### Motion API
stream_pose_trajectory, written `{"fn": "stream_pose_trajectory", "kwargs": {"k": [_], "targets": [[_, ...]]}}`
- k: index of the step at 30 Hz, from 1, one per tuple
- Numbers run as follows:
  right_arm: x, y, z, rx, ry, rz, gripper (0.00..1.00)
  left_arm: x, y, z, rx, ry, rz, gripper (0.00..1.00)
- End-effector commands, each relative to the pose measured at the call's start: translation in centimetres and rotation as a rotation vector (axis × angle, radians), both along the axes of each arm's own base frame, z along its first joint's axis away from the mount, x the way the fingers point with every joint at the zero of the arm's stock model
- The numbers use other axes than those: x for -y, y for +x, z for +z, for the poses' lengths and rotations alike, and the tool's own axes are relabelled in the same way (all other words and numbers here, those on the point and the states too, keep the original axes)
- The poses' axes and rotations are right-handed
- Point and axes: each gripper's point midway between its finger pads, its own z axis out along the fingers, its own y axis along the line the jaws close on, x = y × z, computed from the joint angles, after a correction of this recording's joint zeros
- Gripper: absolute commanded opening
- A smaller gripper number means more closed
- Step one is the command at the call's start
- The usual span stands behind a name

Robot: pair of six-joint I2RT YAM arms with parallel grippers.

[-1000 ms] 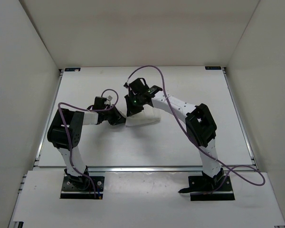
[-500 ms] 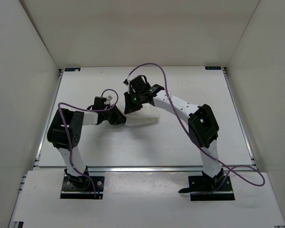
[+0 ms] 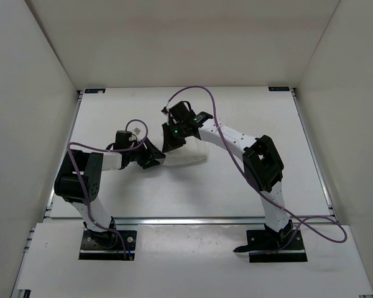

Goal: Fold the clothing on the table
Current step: Fold the skirt

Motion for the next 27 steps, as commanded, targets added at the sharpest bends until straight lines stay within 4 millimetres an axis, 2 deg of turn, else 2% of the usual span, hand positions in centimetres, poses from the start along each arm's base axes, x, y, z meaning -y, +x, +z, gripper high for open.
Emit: {"fn": "stream_pose_trajectory", "kwargs": {"k": [1, 6, 11, 12, 14, 15, 18, 19, 20, 22, 23, 24, 26, 27], "targets": [[-0.7, -0.4, -0.3, -0.043, 0.034, 0.012, 0.01, -1.2, -2.0, -1.4, -0.060, 0.040, 0.016, 0.64], [-1.3, -1.7, 0.0, -0.084, 0.071, 0.062, 0.03, -1.9, -3.2, -1.5, -0.063, 0.049, 0.029, 0.64], [-1.1, -1.9, -1.5, -0.113, 0.041, 0.057, 0.04, -3.3, -3.3, 0.5, 0.009, 0.032, 0.135, 0.66], [-1.1, -1.7, -1.1, -0.108, 0.048, 0.054, 0.04, -3.5, -3.4, 0.9, 0.028, 0.029, 0.153, 0.66], [-1.0, -1.7, -1.5, -0.113, 0.033, 0.058, 0.08, -4.3, -3.1, 1.7, 0.055, 0.025, 0.215, 0.66], [-1.1, -1.8, -1.4, -0.118, 0.031, 0.066, 0.14, -4.6, -3.1, 2.3, 0.081, 0.024, 0.232, 0.66], [-2.1, -2.7, 0.9, -0.071, 0.085, 0.136, 0.23, -5.4, -2.9, 3.5, 0.123, 0.044, 0.285, 0.67], [-2.3, -3.1, 2.5, -0.044, 0.122, 0.163, 0.26, -5.9, -2.9, 3.4, 0.128, 0.059, 0.311, 0.66], [-2.1, -3.4, 4.3, -0.025, 0.157, 0.176, 0.28, -6.3, -2.8, 4.1, 0.148, 0.067, 0.330, 0.67], [-1.5, -4.2, 5.9, -0.002, 0.227, 0.217, 0.33, -7.6, -2.7, 4.6, 0.169, 0.093, 0.393, 0.67], [-1.6, -4.8, 8.6, 0.022, 0.303, 0.237, 0.34, -8.2, -2.6, 5.3, 0.195, 0.103, 0.426, 0.67], [-0.5, -4.8, 7.7, 0.004, 0.314, 0.228, 0.34, -8.3, -2.6, 6.1, 0.223, 0.102, 0.430, 0.66], [2.6, -3.9, 9.0, 0.005, 0.420, 0.177, 0.36, -8.7, -2.4, 7.1, 0.244, 0.116, 0.435, 0.65], [3.3, -3.8, 8.9, -0.007, 0.445, 0.166, 0.35, -8.2, -2.2, 7.7, 0.257, 0.127, 0.409, 0.65]]}}
